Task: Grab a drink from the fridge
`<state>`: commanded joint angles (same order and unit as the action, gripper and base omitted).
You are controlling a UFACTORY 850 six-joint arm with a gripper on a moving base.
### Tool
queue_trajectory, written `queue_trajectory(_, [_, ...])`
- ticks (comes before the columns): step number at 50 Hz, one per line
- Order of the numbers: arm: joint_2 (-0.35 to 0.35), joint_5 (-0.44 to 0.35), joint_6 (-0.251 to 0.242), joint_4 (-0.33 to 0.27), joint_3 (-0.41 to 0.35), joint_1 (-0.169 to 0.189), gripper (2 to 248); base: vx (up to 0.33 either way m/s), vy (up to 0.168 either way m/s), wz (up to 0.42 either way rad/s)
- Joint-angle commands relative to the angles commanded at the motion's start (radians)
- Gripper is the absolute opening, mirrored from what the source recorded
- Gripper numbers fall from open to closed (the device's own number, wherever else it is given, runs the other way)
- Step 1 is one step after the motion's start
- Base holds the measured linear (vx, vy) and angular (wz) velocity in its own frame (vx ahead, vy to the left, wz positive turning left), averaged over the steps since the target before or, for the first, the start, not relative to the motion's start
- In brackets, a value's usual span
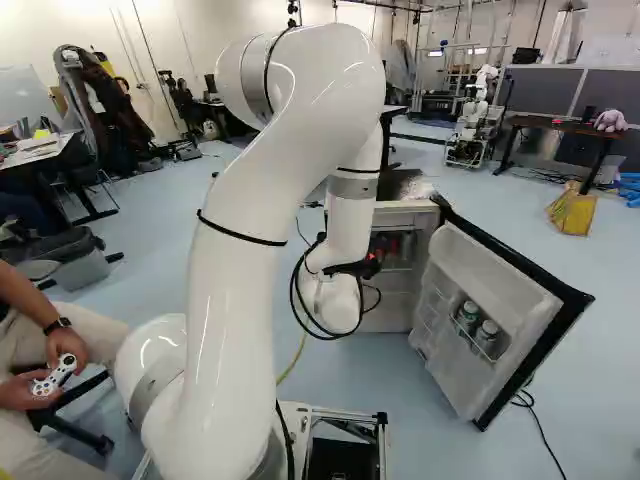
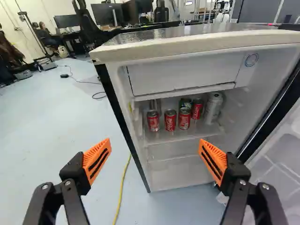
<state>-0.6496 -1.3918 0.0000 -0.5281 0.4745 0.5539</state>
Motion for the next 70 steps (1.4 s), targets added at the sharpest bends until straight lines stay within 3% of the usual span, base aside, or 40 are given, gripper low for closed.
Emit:
queue_trajectory(26, [-0.034,0.021,0.000,-0.003,0.060,0.038,247,0.000,0.000,0.000])
queue_trajectory(70, [-0.121,0.220,0.000,-0.027,0.213,0.065,247,0.000,0.000,0.000])
